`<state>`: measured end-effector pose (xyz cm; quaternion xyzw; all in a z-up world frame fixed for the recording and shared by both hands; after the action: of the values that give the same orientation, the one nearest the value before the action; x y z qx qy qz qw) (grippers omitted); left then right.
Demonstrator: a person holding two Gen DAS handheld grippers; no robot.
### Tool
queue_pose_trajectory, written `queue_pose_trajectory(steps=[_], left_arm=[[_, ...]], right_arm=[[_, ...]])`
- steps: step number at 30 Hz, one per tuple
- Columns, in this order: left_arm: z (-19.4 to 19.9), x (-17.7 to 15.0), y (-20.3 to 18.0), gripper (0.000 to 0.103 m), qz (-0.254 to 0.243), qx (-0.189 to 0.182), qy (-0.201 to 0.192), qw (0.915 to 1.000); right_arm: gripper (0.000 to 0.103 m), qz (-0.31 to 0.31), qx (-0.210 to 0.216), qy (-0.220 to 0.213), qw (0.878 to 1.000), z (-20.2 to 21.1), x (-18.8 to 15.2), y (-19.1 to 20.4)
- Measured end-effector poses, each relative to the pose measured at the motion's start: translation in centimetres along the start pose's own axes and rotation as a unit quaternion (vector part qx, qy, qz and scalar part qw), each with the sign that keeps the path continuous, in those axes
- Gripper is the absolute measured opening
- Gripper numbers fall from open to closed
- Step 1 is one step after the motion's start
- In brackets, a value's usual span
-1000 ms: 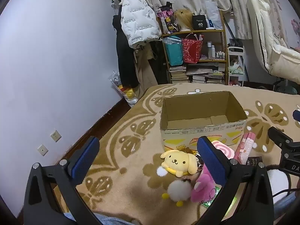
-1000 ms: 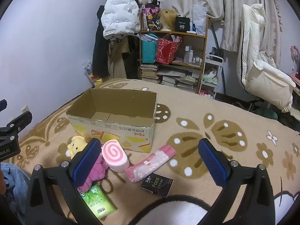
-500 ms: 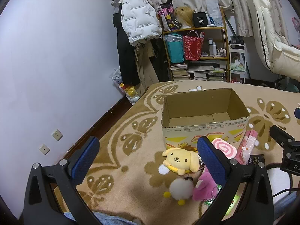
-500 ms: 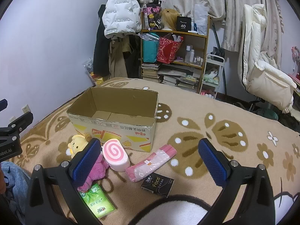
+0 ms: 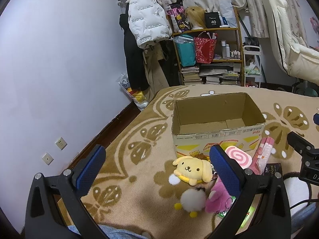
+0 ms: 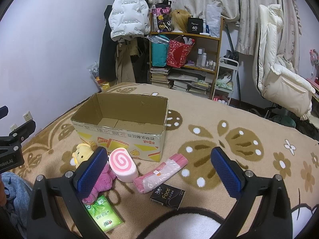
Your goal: Organize soft objects
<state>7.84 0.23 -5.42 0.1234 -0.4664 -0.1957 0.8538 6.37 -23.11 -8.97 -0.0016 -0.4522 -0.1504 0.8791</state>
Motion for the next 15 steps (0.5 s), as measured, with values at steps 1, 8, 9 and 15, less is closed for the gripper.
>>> queue_pose_trajectory(steps=[1,8,9,15], left_arm=[[0.04,0.04,-0.04,0.103,0.000,0.000,0.000,1.0000],[0.04,0.02,0.08,0.103,0.001,0.005,-0.001,1.0000],[0.03,-0.04,0.19,0.103,0.001,0.006,-0.002,1.0000],[-0.12,-0.35,0.01,0.103,0.000,0.004,0.001,1.0000]], right_arm=[[0.103,0.000,0.000,0.000,1.000,0.01,0.00,0.01],[0.103,0.000,-0.001,0.000,1.000,0.04,0.06,-0.02],[0.103,0.000,0.000,-0.001,1.000,0.03,0.07,-0.02],[0.103,0.000,0.000,0.000,1.000,0.09,0.14,-0.03]])
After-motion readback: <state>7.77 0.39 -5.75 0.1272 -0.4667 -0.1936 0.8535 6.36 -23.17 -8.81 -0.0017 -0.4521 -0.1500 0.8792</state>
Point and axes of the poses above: each gripper's, at about its wrist camera, not at the fingertips, and z roughly against the way its jaws point, y to its left, x to its top, the point moved 9 cm from there along -z, roughly the way its jaws point, and after that the axes turned 11 degrees about -z, right-handed, at the moved point
